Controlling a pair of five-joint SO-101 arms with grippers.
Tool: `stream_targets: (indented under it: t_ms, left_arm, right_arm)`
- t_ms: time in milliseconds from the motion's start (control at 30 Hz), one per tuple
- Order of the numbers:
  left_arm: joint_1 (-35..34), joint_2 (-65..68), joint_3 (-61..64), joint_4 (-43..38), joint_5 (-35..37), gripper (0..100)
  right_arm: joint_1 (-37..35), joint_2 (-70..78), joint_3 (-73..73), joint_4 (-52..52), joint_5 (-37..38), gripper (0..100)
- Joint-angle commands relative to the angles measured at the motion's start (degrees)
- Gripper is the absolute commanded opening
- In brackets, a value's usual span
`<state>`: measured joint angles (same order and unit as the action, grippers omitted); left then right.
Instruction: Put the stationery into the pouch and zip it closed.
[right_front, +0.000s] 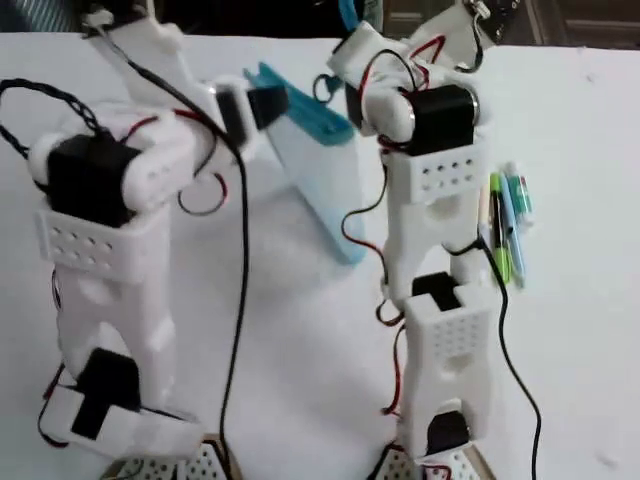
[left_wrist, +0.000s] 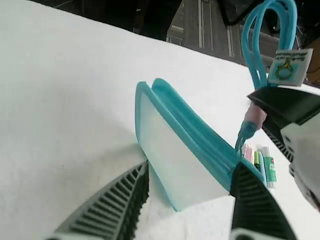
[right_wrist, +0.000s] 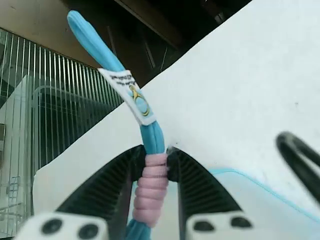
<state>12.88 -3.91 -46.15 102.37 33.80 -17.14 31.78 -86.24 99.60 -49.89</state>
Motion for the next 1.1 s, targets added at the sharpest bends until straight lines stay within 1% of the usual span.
stream_targets:
  t_ms: [0,67,167,233,333,433,567,667,800,933,1067]
  left_arm:
    - [1.98,-4.09,2.55,-0.09,2.46,28]
    - [4.88,-5.14,2.46,-0.26,2.9,28]
    - [8.57,-4.79,2.81,-0.62,2.9,28]
    - [9.89,-2.86,2.9,-0.62,3.16,28]
    - [9.54,1.45,2.55,-1.23,3.6,28]
    - [8.57,4.18,2.46,-1.32,6.51,28]
    - [8.22,5.14,2.46,-1.85,8.7,28]
    - [8.22,5.49,-0.18,-1.58,10.37,28]
    - [8.57,5.41,-5.1,-0.18,11.43,28]
    - [8.66,6.2,-5.36,-0.44,12.22,28]
    - [8.75,9.8,-5.63,-0.44,12.66,28]
  right_arm:
    - [1.8,-3.03,-0.18,0.66,0.18,1.7]
    - [2.68,-3.03,-0.18,1.36,0.09,1.7]
    - [4.0,-2.15,-0.18,1.54,-2.64,1.7]
    - [4.53,-1.19,-0.35,1.54,-3.43,1.7]
    - [4.88,0.22,-0.35,1.54,-3.43,1.7]
    - [4.97,1.01,-0.79,1.54,-3.43,1.7]
    - [5.05,0.92,-0.79,1.54,-3.34,1.7]
    - [5.05,0.92,-0.79,1.45,-3.34,1.7]
    - [5.05,1.01,-0.79,1.45,-3.34,1.7]
    - [5.05,1.01,-0.79,1.36,-3.43,1.7]
    - [5.05,0.92,-0.79,1.36,-3.43,1.7]
